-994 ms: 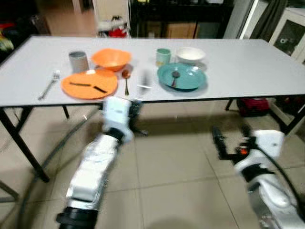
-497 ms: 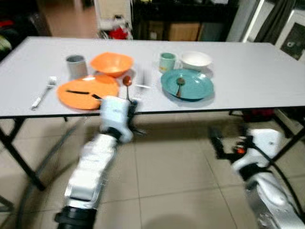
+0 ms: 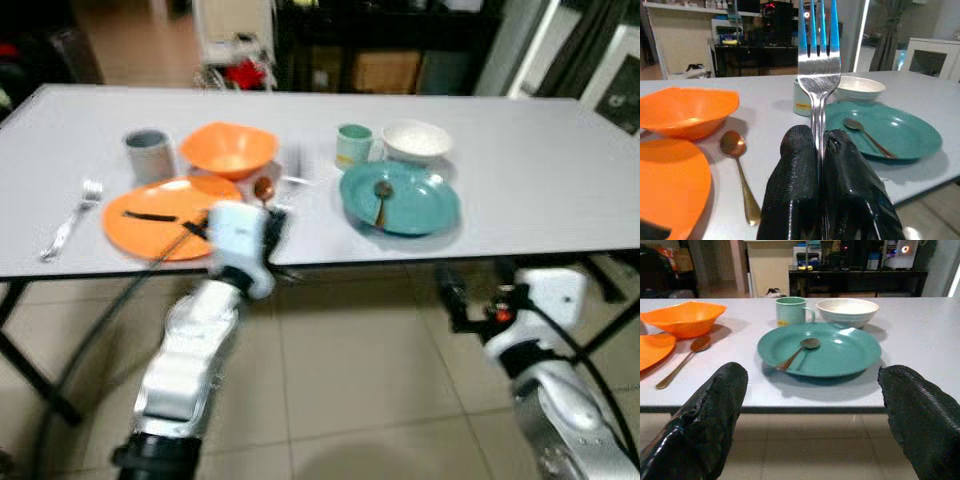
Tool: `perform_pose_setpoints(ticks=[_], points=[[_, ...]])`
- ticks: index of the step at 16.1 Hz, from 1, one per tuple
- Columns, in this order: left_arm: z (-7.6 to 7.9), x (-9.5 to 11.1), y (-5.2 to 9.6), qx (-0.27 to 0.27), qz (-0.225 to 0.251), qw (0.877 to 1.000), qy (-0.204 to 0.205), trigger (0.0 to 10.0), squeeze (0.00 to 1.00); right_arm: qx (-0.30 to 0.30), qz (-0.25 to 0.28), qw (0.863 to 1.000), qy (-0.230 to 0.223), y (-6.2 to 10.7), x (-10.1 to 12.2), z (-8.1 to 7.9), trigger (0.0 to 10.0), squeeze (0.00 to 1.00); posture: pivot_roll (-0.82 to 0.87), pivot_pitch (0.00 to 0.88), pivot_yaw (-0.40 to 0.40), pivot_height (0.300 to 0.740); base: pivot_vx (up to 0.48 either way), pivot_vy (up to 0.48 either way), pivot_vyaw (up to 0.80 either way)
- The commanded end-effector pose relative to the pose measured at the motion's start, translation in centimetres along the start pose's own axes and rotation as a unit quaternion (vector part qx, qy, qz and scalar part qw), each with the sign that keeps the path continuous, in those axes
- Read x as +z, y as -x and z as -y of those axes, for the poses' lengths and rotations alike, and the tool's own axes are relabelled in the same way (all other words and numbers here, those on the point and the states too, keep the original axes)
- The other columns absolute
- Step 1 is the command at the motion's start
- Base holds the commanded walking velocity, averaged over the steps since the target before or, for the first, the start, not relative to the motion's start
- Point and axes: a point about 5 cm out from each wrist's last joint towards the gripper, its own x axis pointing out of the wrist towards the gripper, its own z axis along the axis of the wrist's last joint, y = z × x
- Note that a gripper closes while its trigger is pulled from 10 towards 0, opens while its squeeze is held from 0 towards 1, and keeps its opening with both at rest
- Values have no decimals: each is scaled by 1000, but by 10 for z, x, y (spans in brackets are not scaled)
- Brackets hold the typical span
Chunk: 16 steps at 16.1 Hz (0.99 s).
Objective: Setting the table
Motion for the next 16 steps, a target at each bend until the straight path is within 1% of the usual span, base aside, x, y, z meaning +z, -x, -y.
perform_pose_setpoints(ticks=[1, 16], points=[[14, 4, -4, -25, 9, 1000, 4, 10000, 0, -12, 2, 1000, 8, 2, 2, 8, 10000, 0, -24, 0, -54, 740, 356, 0, 0], [13, 5, -5, -26, 11, 1000, 2, 10000, 0, -10, 3, 1000, 6, 0, 1, 6, 10000, 0, -22, 0, -48, 740, 353, 0, 0]])
